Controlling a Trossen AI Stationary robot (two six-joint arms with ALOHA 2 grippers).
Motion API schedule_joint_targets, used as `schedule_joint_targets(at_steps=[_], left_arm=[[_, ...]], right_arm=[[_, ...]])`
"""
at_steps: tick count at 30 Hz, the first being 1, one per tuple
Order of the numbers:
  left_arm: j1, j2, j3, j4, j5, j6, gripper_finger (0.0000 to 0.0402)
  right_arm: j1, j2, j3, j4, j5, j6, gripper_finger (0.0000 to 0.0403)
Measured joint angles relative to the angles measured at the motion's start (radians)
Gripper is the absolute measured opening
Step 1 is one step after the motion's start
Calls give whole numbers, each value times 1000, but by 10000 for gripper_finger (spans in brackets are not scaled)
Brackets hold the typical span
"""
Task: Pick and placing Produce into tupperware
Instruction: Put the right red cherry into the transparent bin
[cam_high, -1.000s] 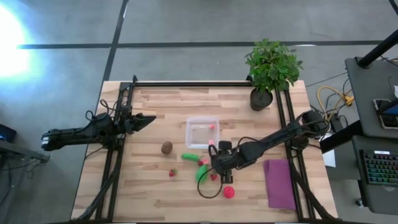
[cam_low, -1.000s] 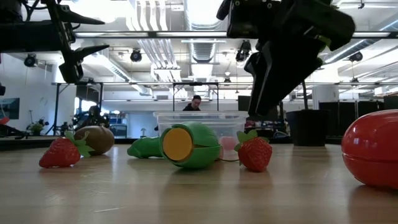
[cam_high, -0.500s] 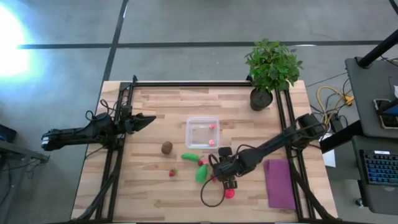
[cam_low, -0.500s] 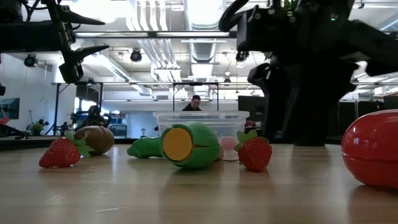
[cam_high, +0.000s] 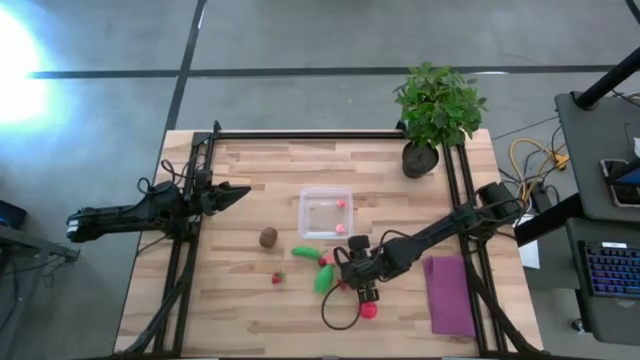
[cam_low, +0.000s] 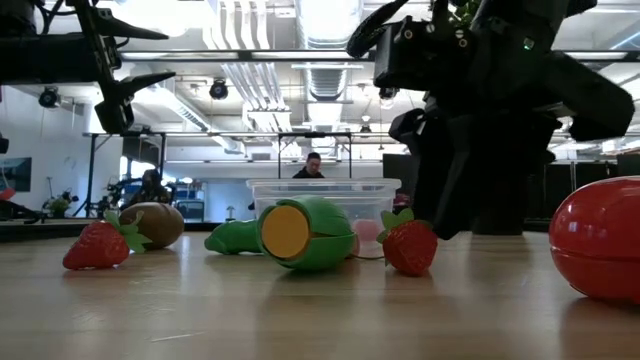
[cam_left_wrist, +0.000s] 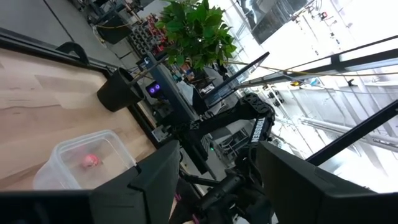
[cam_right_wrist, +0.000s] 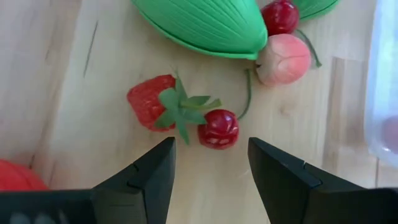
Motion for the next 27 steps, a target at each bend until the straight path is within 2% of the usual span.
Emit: schedule_joint_targets(at_steps=[4, 18, 27], left_arm=[[0, 0, 0, 0, 0, 0, 201], [0, 0, 0, 0, 0, 0, 201], [0, 0, 0, 0, 0, 0, 201]], right_arm=[[-2, 0, -29, 72, 43, -19, 194], [-17, 0, -65, 138, 50, 74, 192], [-38, 0, -65, 157, 9, 140, 153]])
